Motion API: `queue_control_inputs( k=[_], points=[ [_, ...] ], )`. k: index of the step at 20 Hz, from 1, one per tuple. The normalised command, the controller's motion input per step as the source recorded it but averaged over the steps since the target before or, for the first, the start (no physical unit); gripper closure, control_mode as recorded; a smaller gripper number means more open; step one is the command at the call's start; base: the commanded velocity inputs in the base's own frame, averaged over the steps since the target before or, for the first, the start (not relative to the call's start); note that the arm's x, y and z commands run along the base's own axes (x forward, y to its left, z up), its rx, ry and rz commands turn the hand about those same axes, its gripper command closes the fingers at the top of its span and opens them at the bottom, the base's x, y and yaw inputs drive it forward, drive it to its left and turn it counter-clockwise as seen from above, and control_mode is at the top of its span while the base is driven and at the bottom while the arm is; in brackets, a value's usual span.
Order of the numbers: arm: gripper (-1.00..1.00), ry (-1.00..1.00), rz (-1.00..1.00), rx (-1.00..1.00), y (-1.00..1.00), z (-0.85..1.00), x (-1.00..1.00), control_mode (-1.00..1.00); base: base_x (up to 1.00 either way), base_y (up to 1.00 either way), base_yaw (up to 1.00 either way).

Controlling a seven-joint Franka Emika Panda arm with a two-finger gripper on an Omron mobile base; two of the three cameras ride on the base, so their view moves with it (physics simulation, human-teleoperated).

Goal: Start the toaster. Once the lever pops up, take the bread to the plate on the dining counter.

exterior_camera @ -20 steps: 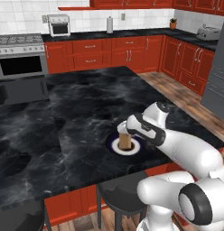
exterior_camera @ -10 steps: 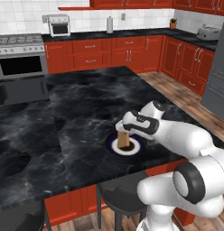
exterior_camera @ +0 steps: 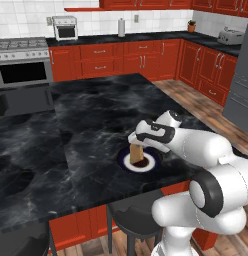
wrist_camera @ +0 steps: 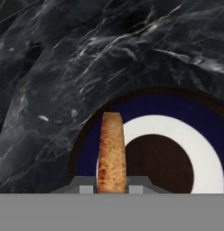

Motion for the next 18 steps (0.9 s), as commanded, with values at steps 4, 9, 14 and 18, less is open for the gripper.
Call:
queue_control_inputs(
  k=[4, 9, 14, 18],
  points=[
    [1.00, 0.00, 0.00, 0.00, 0.00, 0.00, -0.01, -1.00, 0.00, 0.00, 0.00],
    [-1.00, 0.00, 0.00, 0.00, 0.00, 0.00, 0.00, -1.00, 0.00, 0.00, 0.00],
    [-1.00, 0.00, 0.00, 0.00, 0.00, 0.00, 0.00, -1.00, 0.00, 0.00, 0.00],
    [-1.00, 0.00, 0.00, 0.00, 0.00, 0.00, -0.08, -1.00, 0.00, 0.00, 0.00]
  ],
)
